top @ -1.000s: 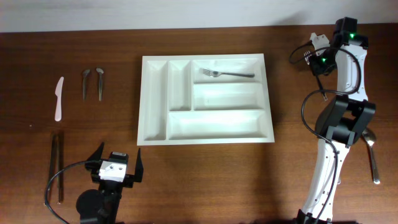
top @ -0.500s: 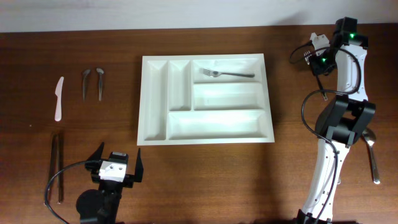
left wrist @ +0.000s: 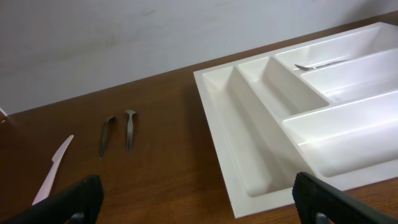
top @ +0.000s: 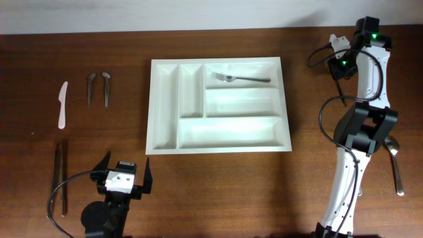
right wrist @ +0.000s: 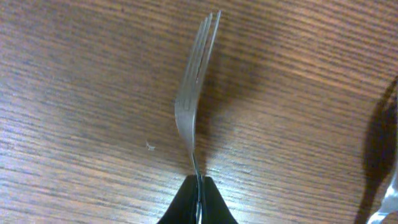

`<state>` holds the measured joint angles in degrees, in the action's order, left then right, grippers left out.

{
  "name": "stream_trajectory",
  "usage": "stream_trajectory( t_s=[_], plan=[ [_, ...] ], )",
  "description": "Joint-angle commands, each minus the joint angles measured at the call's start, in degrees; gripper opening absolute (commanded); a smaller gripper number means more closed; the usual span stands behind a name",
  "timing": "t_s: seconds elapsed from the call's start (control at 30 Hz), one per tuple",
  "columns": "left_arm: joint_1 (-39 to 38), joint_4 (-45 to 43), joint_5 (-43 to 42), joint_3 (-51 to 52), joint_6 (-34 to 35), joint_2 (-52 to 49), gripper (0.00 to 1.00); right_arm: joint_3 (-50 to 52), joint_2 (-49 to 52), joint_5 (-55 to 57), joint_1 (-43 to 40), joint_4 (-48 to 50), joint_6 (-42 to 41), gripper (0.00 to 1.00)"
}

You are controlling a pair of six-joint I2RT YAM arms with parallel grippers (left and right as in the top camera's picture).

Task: Pack container
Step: 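Close the right gripper on the middle fork and lift it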

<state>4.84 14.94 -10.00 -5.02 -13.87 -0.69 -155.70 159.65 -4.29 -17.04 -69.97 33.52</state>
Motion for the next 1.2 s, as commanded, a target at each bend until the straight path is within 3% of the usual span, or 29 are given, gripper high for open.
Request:
stream_trajectory(
  t_s=[0.0, 0.47, 0.57, 0.77, 0.87, 0.97, 1.07, 1.17],
  plan=[
    [-0.3, 0.0, 0.4, 0.3, 0.1, 0.1, 0.99, -1.4, 1.4, 0.5, 0.5, -0.1, 0.6, 0.04],
    [-0.3, 0.0, 0.4, 0.3, 0.1, 0.1, 0.99, -1.4, 1.4, 0.4, 0.5, -0.1, 0.8, 0.04],
    [-0.3, 0.0, 0.4, 0.3, 0.2, 0.1, 0.99, -1.4, 1.4, 0.4, 0.5, -0.3, 0.8, 0.14],
    [-0.3, 0.0, 0.4, 0.3, 0.1, 0.1, 0.99, -1.3, 1.5, 0.4, 0.5, -0.3, 0.8, 0.07],
    [-0.3, 0.0, 0.4, 0.3, 0.2, 0.1, 0.99, -1.3, 1.5, 0.4, 0.5, -0.3, 0.8, 0.09],
    [-0.3, 0.0, 0.4, 0.3, 0.2, 0.1, 0.99, -1.3, 1.7, 0.4, 0.5, 0.0, 0.8, 0.19],
    [-0.3, 0.0, 0.4, 0.3, 0.2, 0.1, 0.99, -1.2, 2.0, 0.5, 0.5, 0.3, 0.8, 0.43],
    [-0.3, 0.0, 0.4, 0.3, 0.2, 0.1, 0.99, -1.2, 2.0, 0.5, 0.5, 1.2, 0.8, 0.51]
  ],
)
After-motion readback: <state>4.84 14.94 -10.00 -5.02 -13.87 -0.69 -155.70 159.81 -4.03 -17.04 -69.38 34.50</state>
